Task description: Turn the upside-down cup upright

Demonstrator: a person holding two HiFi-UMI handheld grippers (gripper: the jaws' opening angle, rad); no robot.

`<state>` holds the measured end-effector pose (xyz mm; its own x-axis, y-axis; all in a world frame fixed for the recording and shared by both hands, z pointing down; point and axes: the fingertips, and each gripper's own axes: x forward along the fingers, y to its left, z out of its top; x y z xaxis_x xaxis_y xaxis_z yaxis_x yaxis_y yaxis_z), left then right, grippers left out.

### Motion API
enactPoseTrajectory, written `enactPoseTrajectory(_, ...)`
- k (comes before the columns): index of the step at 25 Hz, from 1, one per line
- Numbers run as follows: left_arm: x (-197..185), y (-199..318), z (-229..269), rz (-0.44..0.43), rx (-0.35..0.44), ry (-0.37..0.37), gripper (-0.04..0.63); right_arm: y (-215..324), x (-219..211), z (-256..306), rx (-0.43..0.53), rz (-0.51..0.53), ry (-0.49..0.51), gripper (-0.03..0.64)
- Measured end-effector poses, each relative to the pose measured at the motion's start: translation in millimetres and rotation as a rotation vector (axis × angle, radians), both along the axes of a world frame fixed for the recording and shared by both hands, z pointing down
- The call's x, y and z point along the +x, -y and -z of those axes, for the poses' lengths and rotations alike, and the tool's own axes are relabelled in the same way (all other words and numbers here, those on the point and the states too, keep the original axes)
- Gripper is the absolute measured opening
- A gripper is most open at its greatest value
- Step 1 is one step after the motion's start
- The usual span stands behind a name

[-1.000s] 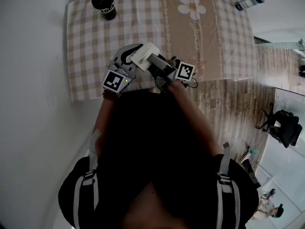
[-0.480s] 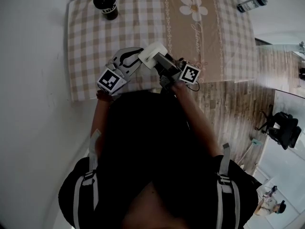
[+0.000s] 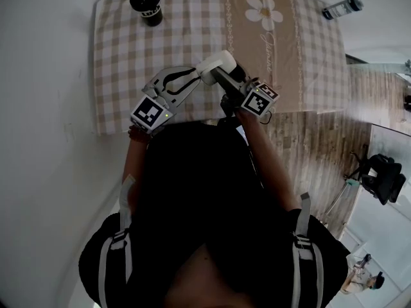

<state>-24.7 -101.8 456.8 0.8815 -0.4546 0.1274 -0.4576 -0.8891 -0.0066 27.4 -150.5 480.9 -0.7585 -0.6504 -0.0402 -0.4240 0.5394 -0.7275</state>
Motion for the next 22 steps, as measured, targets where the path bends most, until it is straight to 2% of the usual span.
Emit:
enactPoseTrajectory(6, 8, 0, -6, -0.030, -0.036, 0.009, 0.130, 1, 8, -3, 0.038, -0.057, -0.090, 0.376)
enactPoseTrajectory(15, 20, -1, -19, -0.032, -0.033, 0.077, 0.127, -10, -6, -2, 0.128, -0.021, -0.265, 0.376)
enactPoseTrajectory(18, 19, -2, -28, -0.028, -0.054, 0.120, 0.084, -10, -8, -5, 0.157, -0.001, -0.338, 0.376)
enactPoseTrajectory(22, 21, -6, -40, -0.029, -0.078, 0.178, 0.080, -13, -10, -8, 0.213, 0.039, -0.448, 0.379)
